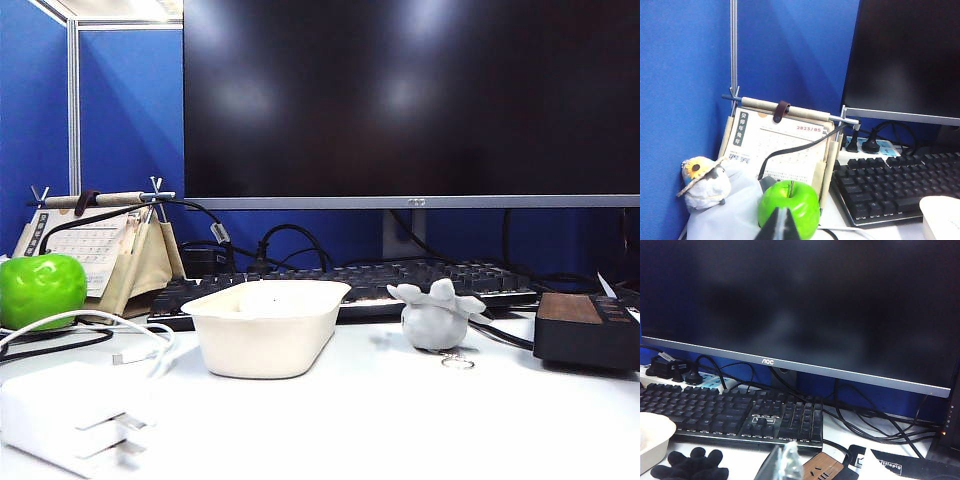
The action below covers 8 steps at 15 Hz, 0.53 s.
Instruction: Place the tilting octopus upright.
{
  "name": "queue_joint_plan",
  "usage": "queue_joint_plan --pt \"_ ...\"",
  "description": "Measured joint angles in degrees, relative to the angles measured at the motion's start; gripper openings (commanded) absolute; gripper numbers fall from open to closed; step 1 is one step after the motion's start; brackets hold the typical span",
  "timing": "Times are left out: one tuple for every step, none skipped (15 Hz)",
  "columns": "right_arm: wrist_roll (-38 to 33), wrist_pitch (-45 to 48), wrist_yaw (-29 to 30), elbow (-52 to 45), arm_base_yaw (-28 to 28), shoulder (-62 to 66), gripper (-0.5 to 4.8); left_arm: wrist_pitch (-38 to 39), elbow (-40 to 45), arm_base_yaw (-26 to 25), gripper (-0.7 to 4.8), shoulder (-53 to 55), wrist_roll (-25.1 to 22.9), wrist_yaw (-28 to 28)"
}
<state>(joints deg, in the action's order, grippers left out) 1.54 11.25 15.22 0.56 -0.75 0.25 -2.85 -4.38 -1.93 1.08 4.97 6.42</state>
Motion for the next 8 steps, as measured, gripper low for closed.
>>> queue_joint_plan --pt "-0.44 0.00 0.02 0.00 0.00 0.00 -0.05 0.00 0.00 0.00 -0.05 0.00 -0.02 -0.02" --pt "-1.88 0.00 0.02 0.00 0.00 0.00 -0.05 0.00 0.00 0.00 -0.05 0.00 -0.02 0.00" --pt "-3.78 0.00 0.02 0.00 0.00 0.00 -0.06 0.00 0.00 0.00 -0.05 0.00 0.00 -0.02" --pt "-5.84 0.00 0.02 0.00 0.00 -0.02 -0.05 0.00 0.00 0.00 -0.05 0.00 -0.02 0.00" --pt "-6.10 0.00 0.04 0.00 0.00 -0.02 -0.05 0.02 0.00 0.00 -0.05 0.00 0.00 -0.02" --pt "-6.21 0.02 0.04 0.00 0.00 0.00 -0.06 0.04 0.00 0.00 -0.05 0.00 -0.02 0.00" --pt "-6.25 0.07 0.04 0.00 0.00 -0.02 -0.05 0.04 0.00 0.00 -0.05 0.00 0.00 -0.02" --pt "-6.64 0.15 0.35 0.00 0.00 -0.02 -0.06 0.04 0.00 0.00 -0.05 0.00 0.00 0.02"
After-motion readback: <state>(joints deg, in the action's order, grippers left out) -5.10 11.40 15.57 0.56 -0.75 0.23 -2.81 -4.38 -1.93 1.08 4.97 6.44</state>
